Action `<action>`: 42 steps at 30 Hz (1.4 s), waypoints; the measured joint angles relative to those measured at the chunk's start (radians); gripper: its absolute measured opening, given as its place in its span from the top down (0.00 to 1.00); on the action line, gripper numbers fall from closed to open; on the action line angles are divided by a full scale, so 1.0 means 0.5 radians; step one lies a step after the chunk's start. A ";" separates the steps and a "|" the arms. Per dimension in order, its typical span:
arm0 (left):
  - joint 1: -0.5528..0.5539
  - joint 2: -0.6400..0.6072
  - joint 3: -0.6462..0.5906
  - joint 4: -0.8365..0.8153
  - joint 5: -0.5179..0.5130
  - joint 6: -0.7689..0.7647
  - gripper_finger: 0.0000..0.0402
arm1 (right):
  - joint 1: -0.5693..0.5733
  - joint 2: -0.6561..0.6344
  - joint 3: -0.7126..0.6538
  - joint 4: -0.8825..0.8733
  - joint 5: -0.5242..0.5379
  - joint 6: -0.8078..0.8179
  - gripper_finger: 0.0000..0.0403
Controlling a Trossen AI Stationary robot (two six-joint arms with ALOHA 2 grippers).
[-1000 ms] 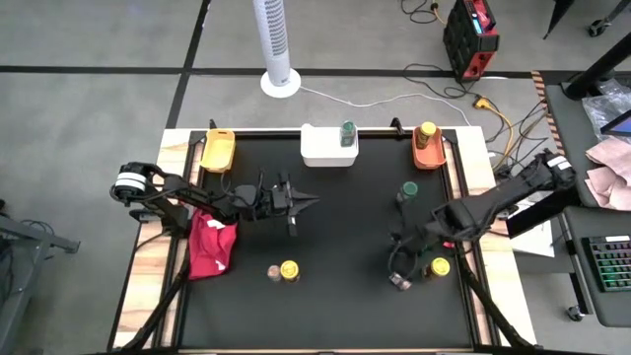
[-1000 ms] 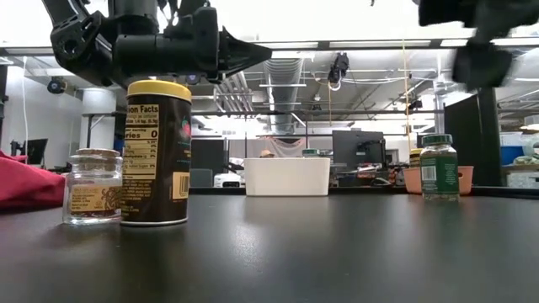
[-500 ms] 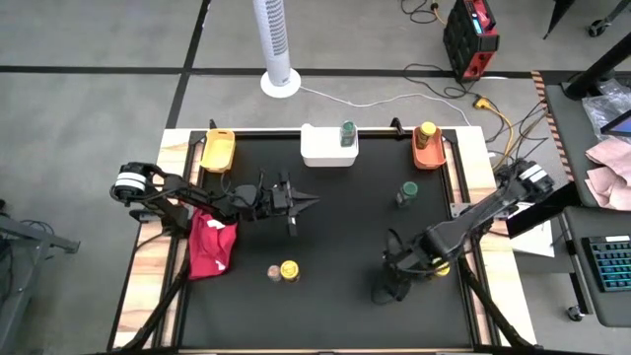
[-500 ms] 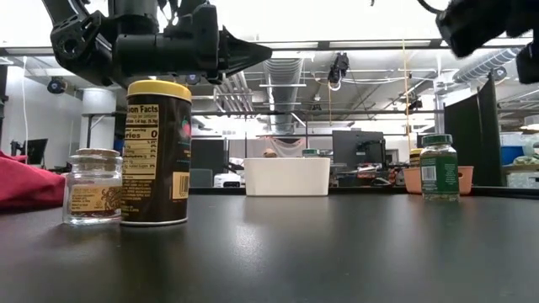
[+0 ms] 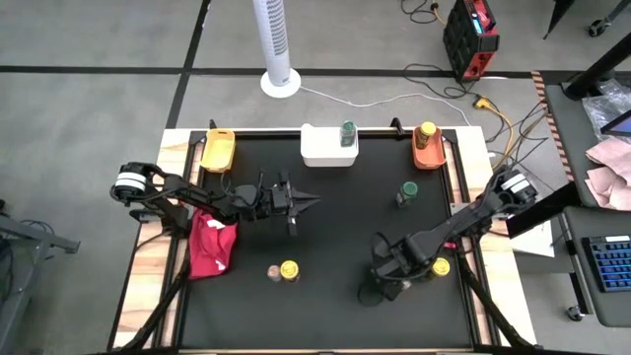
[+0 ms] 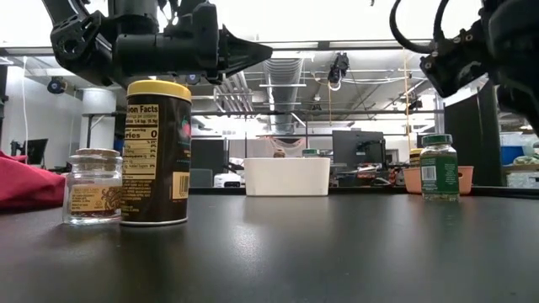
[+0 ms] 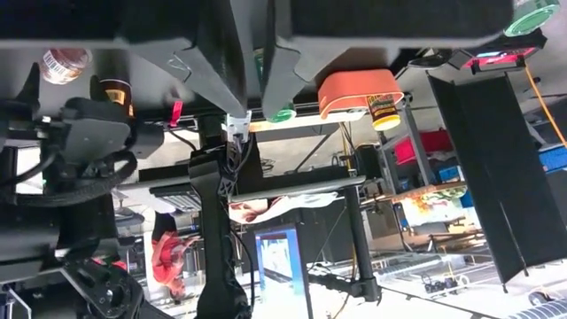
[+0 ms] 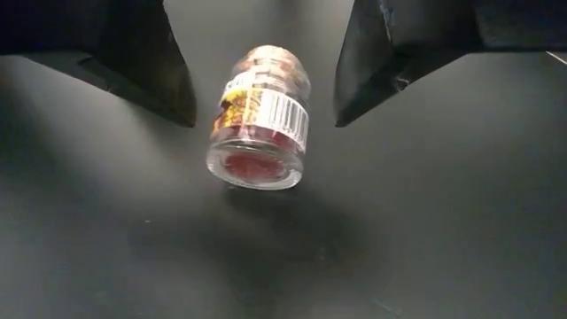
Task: Sort spices by type
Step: Put the top transparent spice bottle into the yellow bin
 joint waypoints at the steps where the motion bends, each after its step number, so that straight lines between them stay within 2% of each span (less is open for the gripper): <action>1: 0.000 0.000 0.000 0.000 0.000 0.001 0.93 | 0.000 0.014 -0.002 0.010 -0.001 0.000 0.35; 6: 0.000 0.000 0.000 0.003 0.000 0.001 0.88 | 0.000 0.113 -0.008 0.007 0.001 -0.019 0.32; 11: 0.000 0.000 0.000 0.003 0.000 0.000 0.84 | -0.010 0.240 -0.008 0.030 0.001 -0.175 0.32; 14: 0.000 0.000 0.000 0.003 0.000 -0.020 0.83 | -0.027 0.274 -0.010 0.079 0.003 -0.237 0.38; 17: 0.000 0.000 0.000 0.003 0.000 -0.021 0.83 | -0.047 0.275 -0.010 0.089 0.003 -0.280 0.51; 18: 0.000 0.000 0.000 0.003 0.000 -0.021 0.83 | -0.055 0.273 -0.010 0.089 0.001 -0.290 0.55; 25: 0.000 0.000 0.000 0.003 0.000 -0.021 0.83 | -0.091 0.175 -0.010 0.088 0.008 -0.380 0.55; 30: 0.000 0.001 0.000 0.003 0.002 0.023 0.83 | -0.135 -0.043 -0.006 0.141 0.241 -0.431 0.55; 35: -0.012 -0.044 0.000 0.000 0.083 0.103 0.78 | -0.245 -0.346 -0.049 0.532 0.539 -0.706 0.55; 38: -0.042 -0.099 0.000 -0.020 0.284 0.172 0.71 | -0.357 -0.511 -0.159 1.004 0.610 -0.976 0.55; 42: -0.095 -0.158 0.000 -0.092 0.302 0.307 0.58 | -0.537 -0.653 -0.382 1.788 0.628 -1.281 0.55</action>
